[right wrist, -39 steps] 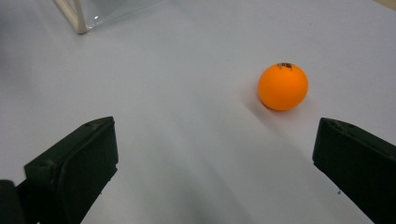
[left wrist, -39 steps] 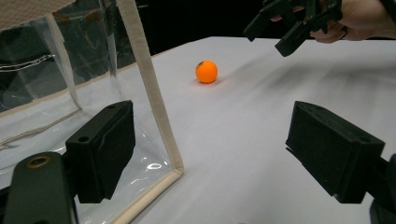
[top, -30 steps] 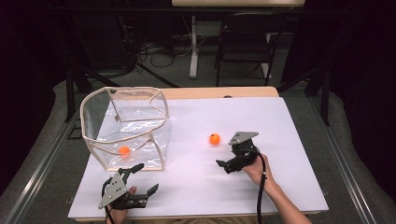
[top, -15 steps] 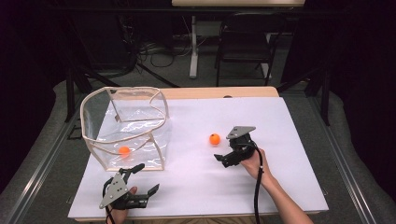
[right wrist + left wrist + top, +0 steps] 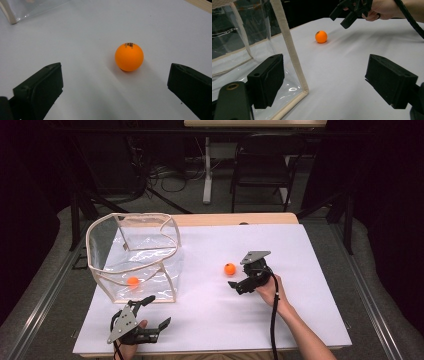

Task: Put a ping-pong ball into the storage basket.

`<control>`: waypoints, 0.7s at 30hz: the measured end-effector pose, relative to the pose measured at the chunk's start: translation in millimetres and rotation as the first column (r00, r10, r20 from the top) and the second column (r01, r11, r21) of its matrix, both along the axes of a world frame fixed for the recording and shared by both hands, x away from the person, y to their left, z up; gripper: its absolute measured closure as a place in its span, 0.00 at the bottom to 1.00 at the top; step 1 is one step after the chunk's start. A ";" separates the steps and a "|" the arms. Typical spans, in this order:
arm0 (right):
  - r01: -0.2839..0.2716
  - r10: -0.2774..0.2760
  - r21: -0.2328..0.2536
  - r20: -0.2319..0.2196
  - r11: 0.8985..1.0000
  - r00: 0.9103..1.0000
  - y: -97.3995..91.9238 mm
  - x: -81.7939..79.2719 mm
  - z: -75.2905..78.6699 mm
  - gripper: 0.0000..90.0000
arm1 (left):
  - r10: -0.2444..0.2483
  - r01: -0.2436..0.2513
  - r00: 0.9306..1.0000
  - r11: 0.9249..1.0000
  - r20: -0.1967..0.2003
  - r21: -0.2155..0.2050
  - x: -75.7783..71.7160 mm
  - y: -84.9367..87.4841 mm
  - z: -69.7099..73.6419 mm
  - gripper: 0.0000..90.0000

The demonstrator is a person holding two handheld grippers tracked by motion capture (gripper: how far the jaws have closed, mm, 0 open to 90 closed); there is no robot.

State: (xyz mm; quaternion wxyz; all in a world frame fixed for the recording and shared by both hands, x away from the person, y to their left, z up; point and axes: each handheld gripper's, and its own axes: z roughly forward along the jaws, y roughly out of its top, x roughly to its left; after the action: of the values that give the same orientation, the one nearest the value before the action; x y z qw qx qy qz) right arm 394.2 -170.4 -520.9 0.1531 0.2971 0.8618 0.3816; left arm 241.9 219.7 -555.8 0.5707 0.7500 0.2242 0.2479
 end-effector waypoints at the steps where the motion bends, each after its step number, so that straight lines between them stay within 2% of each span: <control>1: 0.001 -0.001 0.001 -0.002 1.000 1.000 1.0 1.0 0.0 0.00 | 0.000 0.000 1.000 1.000 0.000 0.001 0.0 -0.1 -0.1 0.17; 12: 0.001 -0.001 0.004 0.008 1.000 1.000 10.0 11.5 4.6 0.00 | 0.007 -0.007 1.000 1.000 0.000 -0.003 -0.4 1.6 0.1 0.17; 15: -0.006 0.006 0.003 -0.008 1.000 1.000 13.8 14.9 2.7 0.00 | 0.008 -0.008 1.000 1.000 -0.001 -0.002 -0.1 1.4 -0.1 0.17; 21: 0.002 -0.002 -0.006 -0.005 1.000 1.000 14.8 19.3 1.4 0.00 | 0.008 -0.008 1.000 1.000 -0.001 -0.004 0.3 1.5 0.0 0.17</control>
State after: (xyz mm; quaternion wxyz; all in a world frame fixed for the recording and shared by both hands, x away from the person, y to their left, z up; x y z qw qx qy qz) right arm 413.4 -155.6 -519.5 0.1524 0.2984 0.8629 0.3782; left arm 242.2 221.2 -555.8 0.5711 0.7481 0.2280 0.2493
